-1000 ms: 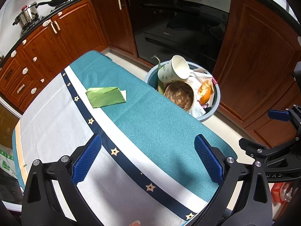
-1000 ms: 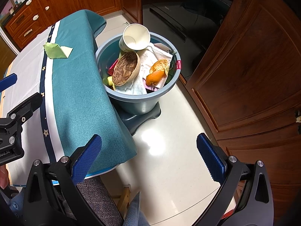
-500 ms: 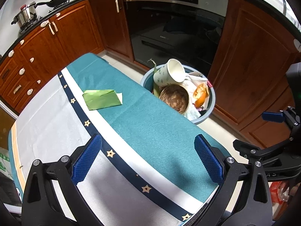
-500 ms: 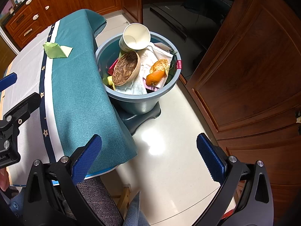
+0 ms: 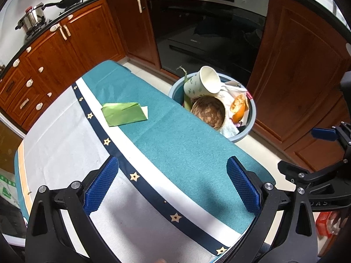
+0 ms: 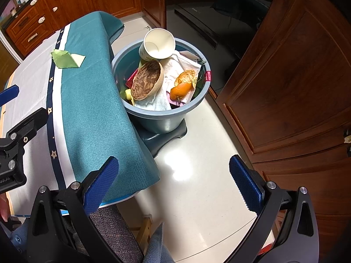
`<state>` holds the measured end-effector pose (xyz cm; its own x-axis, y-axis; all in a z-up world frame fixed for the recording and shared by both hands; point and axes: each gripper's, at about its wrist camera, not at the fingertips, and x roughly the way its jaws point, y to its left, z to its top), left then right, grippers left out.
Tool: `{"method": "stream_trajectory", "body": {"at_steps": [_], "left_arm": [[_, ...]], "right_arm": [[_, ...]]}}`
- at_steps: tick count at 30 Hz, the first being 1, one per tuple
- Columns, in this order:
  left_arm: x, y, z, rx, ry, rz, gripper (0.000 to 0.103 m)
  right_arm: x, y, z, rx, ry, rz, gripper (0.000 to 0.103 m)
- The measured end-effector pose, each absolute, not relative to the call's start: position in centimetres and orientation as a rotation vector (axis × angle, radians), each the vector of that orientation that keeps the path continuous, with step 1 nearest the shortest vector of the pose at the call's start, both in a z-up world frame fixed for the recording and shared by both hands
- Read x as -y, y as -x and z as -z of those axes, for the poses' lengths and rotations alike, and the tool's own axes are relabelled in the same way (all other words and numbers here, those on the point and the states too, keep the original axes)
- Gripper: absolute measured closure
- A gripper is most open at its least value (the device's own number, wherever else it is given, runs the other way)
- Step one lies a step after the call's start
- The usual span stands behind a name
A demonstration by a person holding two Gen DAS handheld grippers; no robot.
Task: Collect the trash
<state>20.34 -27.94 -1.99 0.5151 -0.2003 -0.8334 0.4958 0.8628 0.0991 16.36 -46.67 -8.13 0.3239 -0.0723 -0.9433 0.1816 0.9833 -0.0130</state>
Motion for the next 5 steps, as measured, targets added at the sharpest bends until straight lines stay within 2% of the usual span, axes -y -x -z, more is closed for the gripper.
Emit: {"method": "stream_trajectory", "body": {"at_steps": [5], "left_arm": [[27.91, -20.6, 2.37, -0.988, -0.324, 0.469, 0.004]], "right_arm": [[46.63, -16.28, 7.87, -1.226, -0.096, 0.165, 0.006]]}}
